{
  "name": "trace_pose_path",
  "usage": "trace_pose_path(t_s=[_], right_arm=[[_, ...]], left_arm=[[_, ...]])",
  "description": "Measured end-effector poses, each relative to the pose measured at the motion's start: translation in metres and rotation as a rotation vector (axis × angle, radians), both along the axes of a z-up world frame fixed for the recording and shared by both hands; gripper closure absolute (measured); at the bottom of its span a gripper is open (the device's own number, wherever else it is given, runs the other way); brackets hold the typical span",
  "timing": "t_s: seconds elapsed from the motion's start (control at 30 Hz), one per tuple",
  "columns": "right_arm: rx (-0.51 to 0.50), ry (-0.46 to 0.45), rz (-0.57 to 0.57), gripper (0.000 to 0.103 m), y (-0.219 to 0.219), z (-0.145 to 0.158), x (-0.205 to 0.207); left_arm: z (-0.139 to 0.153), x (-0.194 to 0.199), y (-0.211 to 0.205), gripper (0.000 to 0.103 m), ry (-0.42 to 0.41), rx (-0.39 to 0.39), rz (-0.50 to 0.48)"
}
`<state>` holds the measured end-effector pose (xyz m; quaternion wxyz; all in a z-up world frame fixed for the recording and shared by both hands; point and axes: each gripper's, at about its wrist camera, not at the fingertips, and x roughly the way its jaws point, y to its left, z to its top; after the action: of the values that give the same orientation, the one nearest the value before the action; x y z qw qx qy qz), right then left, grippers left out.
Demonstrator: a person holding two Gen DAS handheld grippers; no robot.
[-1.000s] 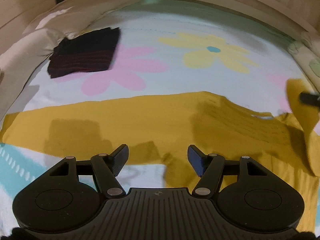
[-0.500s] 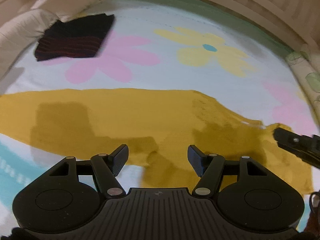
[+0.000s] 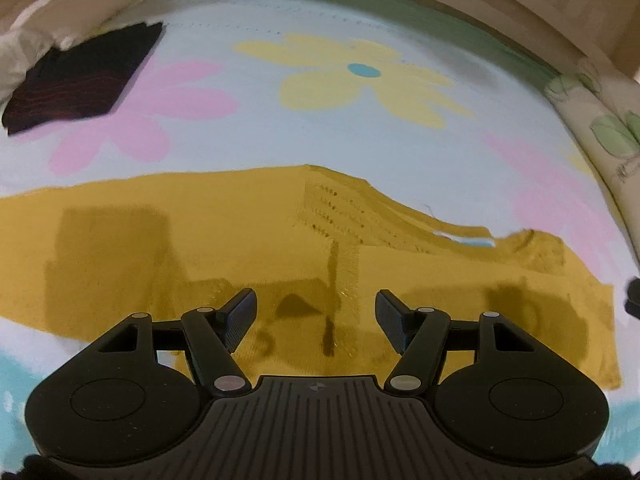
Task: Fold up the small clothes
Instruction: 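Lift the sleeve with the right tool and lay it across the body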
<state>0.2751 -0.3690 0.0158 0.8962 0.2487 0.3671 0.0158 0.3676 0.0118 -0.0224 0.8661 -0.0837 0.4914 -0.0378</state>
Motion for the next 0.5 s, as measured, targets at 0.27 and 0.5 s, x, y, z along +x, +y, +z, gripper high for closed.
trace_pose_path(t_s=[0.27, 0.5], right_arm=[[0.040, 0.000, -0.071, 0.039, -0.033, -0.007, -0.004], [0.027, 0.001, -0.061, 0.039, -0.036, -0.011, -0.004]], left_arm=[[-0.015, 0.010, 0.001, 0.039, 0.073, -0.106, -0.018], [-0.019, 0.016, -0.019, 0.041, 0.061, -0.129, -0.072]])
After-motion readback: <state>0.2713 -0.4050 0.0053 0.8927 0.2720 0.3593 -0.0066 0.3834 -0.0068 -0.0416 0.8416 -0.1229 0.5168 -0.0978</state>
